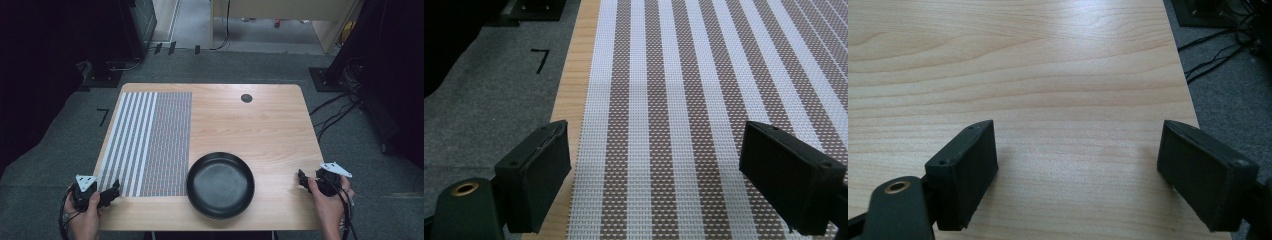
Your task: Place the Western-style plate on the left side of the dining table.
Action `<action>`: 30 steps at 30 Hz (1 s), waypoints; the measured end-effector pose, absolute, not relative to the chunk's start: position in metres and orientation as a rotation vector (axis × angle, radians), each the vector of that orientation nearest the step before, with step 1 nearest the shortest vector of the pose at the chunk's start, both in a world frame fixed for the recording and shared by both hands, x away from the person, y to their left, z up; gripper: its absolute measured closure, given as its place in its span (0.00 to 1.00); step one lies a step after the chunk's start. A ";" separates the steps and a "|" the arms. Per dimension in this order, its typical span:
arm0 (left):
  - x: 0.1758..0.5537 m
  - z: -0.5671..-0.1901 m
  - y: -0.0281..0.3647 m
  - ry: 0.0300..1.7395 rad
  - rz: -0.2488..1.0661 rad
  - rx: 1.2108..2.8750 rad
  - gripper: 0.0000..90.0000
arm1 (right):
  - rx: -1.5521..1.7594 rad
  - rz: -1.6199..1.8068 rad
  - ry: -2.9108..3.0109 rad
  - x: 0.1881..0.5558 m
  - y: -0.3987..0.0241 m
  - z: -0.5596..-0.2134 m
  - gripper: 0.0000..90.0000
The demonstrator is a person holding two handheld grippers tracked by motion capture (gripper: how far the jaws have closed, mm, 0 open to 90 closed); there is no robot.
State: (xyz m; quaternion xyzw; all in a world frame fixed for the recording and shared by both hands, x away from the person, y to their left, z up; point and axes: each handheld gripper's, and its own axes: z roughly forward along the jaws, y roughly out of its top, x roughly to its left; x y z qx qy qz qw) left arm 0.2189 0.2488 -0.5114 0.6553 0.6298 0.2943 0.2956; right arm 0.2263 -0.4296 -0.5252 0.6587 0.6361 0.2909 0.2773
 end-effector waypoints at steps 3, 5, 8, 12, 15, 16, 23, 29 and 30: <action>0.219 -0.510 0.245 1.661 0.779 1.748 0.14 | 1.774 0.776 1.703 0.227 -0.430 -0.525 0.15; 0.220 -0.508 0.242 1.652 0.776 1.743 0.14 | 1.778 0.773 1.698 0.227 -0.429 -0.525 0.15; 0.220 -0.507 0.239 1.642 0.779 1.741 0.14 | 1.779 0.772 1.696 0.227 -0.429 -0.525 0.15; 0.220 -0.503 0.231 1.611 0.770 1.737 0.14 | 1.782 0.770 1.693 0.226 -0.428 -0.525 0.17; 0.219 -0.499 0.216 1.577 0.783 1.737 0.14 | 1.763 0.783 1.710 0.226 -0.420 -0.522 0.17; 0.219 -0.499 0.216 1.577 0.783 1.737 0.14 | 1.757 0.793 1.710 0.226 -0.418 -0.521 0.17; 0.218 -0.494 0.195 1.523 0.715 1.731 0.14 | 1.741 0.840 1.722 0.224 -0.407 -0.517 0.17; 0.218 -0.494 0.185 1.505 0.701 1.753 0.14 | 1.724 0.871 1.732 0.224 -0.398 -0.515 0.17; 0.218 -0.494 0.184 1.501 0.698 1.755 0.14 | 1.718 0.881 1.735 0.224 -0.397 -0.515 0.17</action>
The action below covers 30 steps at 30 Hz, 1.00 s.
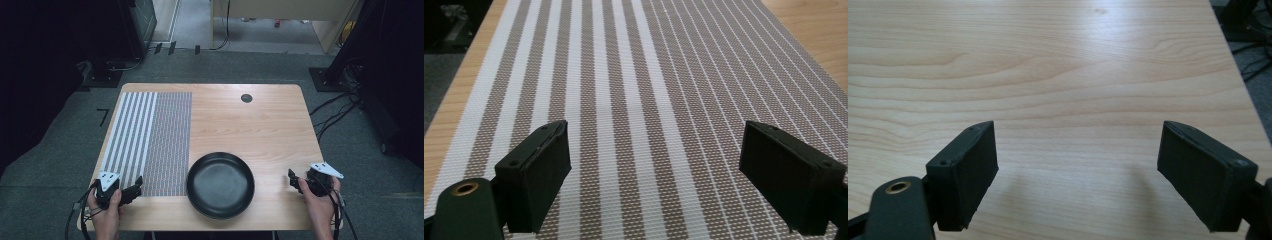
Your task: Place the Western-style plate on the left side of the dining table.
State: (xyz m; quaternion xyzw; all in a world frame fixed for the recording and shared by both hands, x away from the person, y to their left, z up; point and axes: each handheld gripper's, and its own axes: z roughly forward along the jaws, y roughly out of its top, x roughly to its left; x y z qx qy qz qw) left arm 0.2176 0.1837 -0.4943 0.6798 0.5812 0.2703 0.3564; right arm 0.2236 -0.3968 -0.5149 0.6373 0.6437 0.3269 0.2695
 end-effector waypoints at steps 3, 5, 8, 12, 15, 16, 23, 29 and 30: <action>0.217 -0.494 0.176 1.489 0.691 1.762 0.14 | 1.699 0.935 1.746 0.223 -0.391 -0.513 0.17; 0.217 -0.493 0.171 1.480 0.692 1.765 0.14 | 1.697 0.955 1.747 0.222 -0.387 -0.512 0.17; 0.217 -0.492 0.168 1.471 0.683 1.769 0.14 | 1.694 0.973 1.746 0.222 -0.384 -0.511 0.18; 0.216 -0.491 0.162 1.458 0.663 1.773 0.14 | 1.685 0.993 1.744 0.221 -0.379 -0.510 0.18; 0.215 -0.491 0.157 1.452 0.652 1.773 0.14 | 1.672 1.027 1.740 0.220 -0.377 -0.508 0.18; 0.215 -0.492 0.156 1.448 0.651 1.776 0.14 | 1.667 1.038 1.735 0.220 -0.376 -0.508 0.18; 0.214 -0.492 0.144 1.419 0.630 1.792 0.14 | 1.669 1.075 1.730 0.218 -0.371 -0.506 0.18; 0.215 -0.489 0.135 1.394 0.617 1.792 0.14 | 1.652 1.112 1.738 0.218 -0.366 -0.506 0.17; 0.215 -0.489 0.135 1.394 0.617 1.792 0.14 | 1.652 1.112 1.738 0.218 -0.366 -0.506 0.17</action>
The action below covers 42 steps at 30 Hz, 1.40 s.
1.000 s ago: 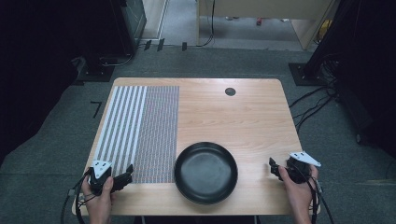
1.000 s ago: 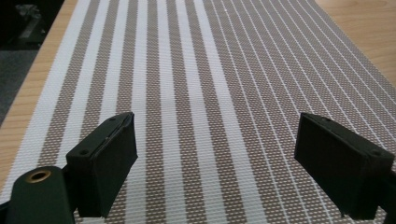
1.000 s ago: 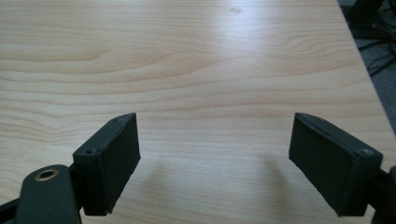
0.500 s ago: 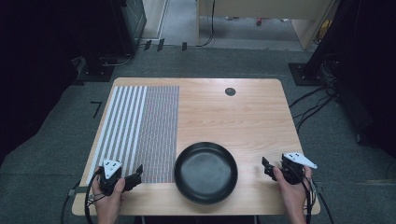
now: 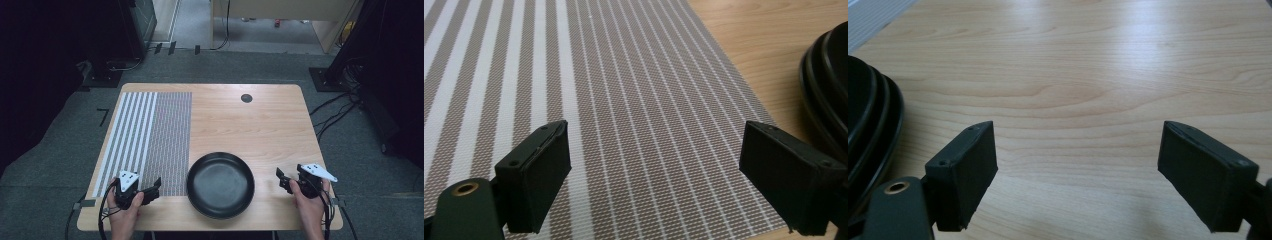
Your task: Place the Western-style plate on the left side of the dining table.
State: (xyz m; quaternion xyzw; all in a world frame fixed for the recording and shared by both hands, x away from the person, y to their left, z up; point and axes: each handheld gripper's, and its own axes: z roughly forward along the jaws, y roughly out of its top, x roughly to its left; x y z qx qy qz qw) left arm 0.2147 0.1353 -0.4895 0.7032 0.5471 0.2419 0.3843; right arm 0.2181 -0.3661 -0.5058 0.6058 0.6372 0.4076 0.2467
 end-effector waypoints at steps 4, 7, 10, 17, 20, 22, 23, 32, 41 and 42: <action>0.215 -0.489 0.131 1.384 0.606 1.793 0.14 | 1.633 1.125 1.755 0.218 -0.359 -0.505 0.17; 0.216 -0.490 0.129 1.382 0.598 1.795 0.14 | 1.627 1.130 1.762 0.217 -0.355 -0.505 0.17; 0.216 -0.490 0.126 1.377 0.593 1.797 0.14 | 1.623 1.133 1.767 0.217 -0.353 -0.504 0.17; 0.216 -0.491 0.122 1.369 0.588 1.802 0.14 | 1.618 1.140 1.770 0.216 -0.350 -0.504 0.17; 0.216 -0.491 0.121 1.368 0.588 1.803 0.14 | 1.617 1.143 1.770 0.216 -0.349 -0.504 0.17; 0.216 -0.491 0.120 1.366 0.583 1.801 0.14 | 1.615 1.148 1.771 0.216 -0.348 -0.503 0.17; 0.216 -0.491 0.119 1.364 0.582 1.805 0.14 | 1.613 1.148 1.775 0.216 -0.347 -0.503 0.17; 0.216 -0.492 0.116 1.357 0.578 1.813 0.14 | 1.610 1.151 1.780 0.216 -0.344 -0.504 0.17; 0.216 -0.492 0.111 1.343 0.556 1.807 0.14 | 1.608 1.172 1.794 0.215 -0.337 -0.503 0.17; 0.216 -0.492 0.111 1.343 0.556 1.807 0.14 | 1.608 1.172 1.794 0.215 -0.337 -0.503 0.17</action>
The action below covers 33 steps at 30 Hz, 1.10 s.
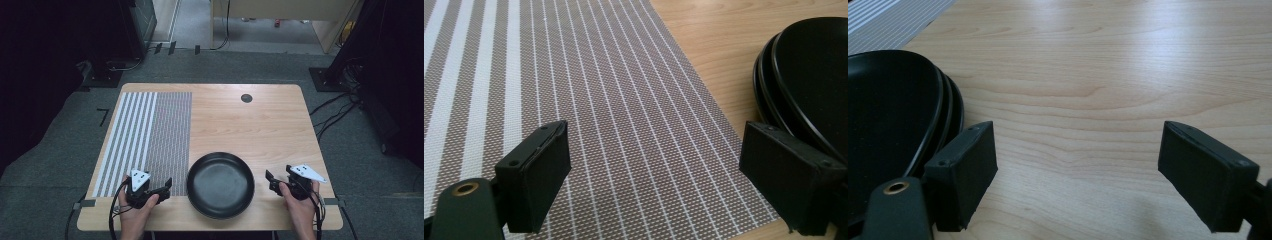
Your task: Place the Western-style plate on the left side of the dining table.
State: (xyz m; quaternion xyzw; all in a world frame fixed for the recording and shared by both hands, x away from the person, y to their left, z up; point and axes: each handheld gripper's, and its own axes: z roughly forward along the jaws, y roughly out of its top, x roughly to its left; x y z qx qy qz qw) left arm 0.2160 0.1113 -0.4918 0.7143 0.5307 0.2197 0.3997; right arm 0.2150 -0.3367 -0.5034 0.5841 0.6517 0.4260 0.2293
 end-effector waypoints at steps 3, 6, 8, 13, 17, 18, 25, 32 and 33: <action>0.215 -0.492 0.107 1.332 0.550 1.812 0.14 | 1.601 1.192 1.801 0.214 -0.332 -0.503 0.17; 0.215 -0.492 0.105 1.329 0.548 1.815 0.14 | 1.599 1.201 1.800 0.214 -0.330 -0.502 0.17; 0.215 -0.492 0.105 1.326 0.550 1.817 0.14 | 1.600 1.206 1.798 0.213 -0.328 -0.502 0.17; 0.215 -0.492 0.104 1.325 0.546 1.815 0.14 | 1.600 1.223 1.793 0.213 -0.324 -0.501 0.18; 0.214 -0.492 0.102 1.322 0.541 1.814 0.14 | 1.598 1.236 1.790 0.213 -0.321 -0.500 0.19; 0.214 -0.492 0.102 1.322 0.541 1.814 0.14 | 1.598 1.236 1.790 0.213 -0.321 -0.500 0.19; 0.213 -0.491 0.099 1.301 0.524 1.815 0.15 | 1.636 1.236 1.769 0.213 -0.311 -0.498 0.27; 0.212 -0.491 0.095 1.293 0.509 1.816 0.15 | 1.646 1.232 1.761 0.214 -0.306 -0.498 0.34; 0.212 -0.491 0.094 1.291 0.502 1.815 0.15 | 1.640 1.228 1.767 0.213 -0.304 -0.497 0.36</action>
